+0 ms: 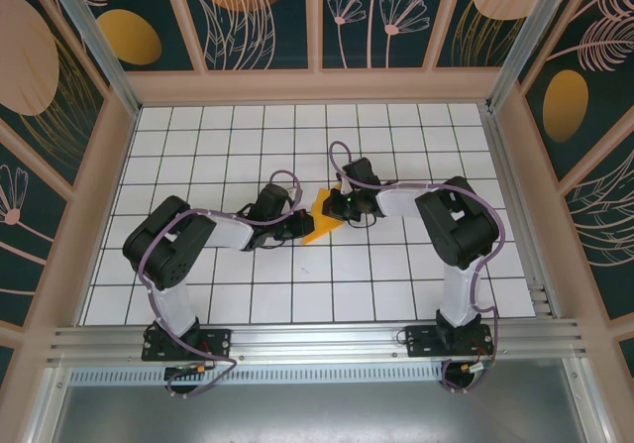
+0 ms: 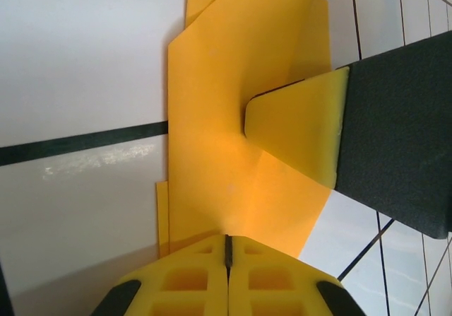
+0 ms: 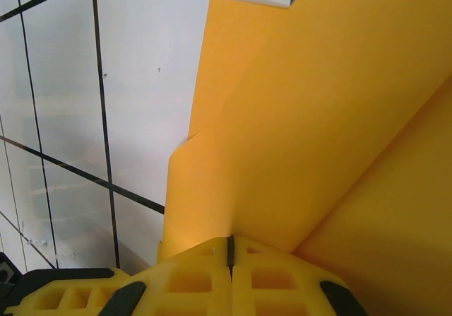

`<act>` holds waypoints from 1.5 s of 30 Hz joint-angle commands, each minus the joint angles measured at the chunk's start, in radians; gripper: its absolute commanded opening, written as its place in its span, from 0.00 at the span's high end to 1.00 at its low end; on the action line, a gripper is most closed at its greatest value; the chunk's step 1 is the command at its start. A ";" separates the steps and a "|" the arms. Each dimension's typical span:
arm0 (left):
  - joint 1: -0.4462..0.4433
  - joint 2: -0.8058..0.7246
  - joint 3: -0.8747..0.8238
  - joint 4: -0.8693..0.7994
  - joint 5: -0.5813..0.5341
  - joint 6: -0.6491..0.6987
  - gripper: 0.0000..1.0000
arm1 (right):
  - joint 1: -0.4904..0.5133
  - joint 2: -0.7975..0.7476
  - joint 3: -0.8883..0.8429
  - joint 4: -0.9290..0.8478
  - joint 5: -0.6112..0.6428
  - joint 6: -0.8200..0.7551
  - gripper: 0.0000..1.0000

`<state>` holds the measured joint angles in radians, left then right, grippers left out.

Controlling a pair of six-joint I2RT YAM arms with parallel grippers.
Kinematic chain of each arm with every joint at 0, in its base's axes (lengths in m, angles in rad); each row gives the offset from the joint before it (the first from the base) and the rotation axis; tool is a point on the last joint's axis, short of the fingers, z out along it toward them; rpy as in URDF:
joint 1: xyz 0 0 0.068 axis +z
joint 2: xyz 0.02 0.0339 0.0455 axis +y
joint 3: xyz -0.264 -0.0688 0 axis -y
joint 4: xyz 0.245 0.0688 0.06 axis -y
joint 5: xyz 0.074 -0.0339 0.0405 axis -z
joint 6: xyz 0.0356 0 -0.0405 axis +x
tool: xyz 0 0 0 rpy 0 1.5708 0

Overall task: Fold a paper plane with a square sheet of paper (pick it up from the middle)
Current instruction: Fourth fold the wing at the center of the table.

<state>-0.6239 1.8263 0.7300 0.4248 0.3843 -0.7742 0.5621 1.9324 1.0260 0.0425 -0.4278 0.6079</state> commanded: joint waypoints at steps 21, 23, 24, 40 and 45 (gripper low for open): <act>-0.012 -0.075 0.001 -0.124 0.065 -0.024 0.79 | -0.009 0.054 -0.026 -0.064 0.083 0.003 0.97; -0.013 -0.069 0.003 -0.150 0.059 -0.017 0.79 | -0.010 0.060 -0.020 -0.071 0.086 0.004 0.97; -0.015 -0.064 0.005 -0.160 0.057 -0.014 0.79 | -0.010 0.062 -0.020 -0.074 0.088 0.004 0.97; -0.020 -0.047 -0.008 -0.258 0.010 0.021 0.81 | -0.009 0.078 -0.009 -0.096 0.103 0.011 0.98; -0.029 -0.062 -0.039 -0.251 0.016 0.010 0.82 | -0.009 0.080 -0.009 -0.099 0.107 0.010 0.98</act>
<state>-0.6392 1.7676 0.7319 0.2619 0.4065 -0.7742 0.5617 1.9347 1.0275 0.0441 -0.4271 0.6117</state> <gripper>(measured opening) 0.177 0.043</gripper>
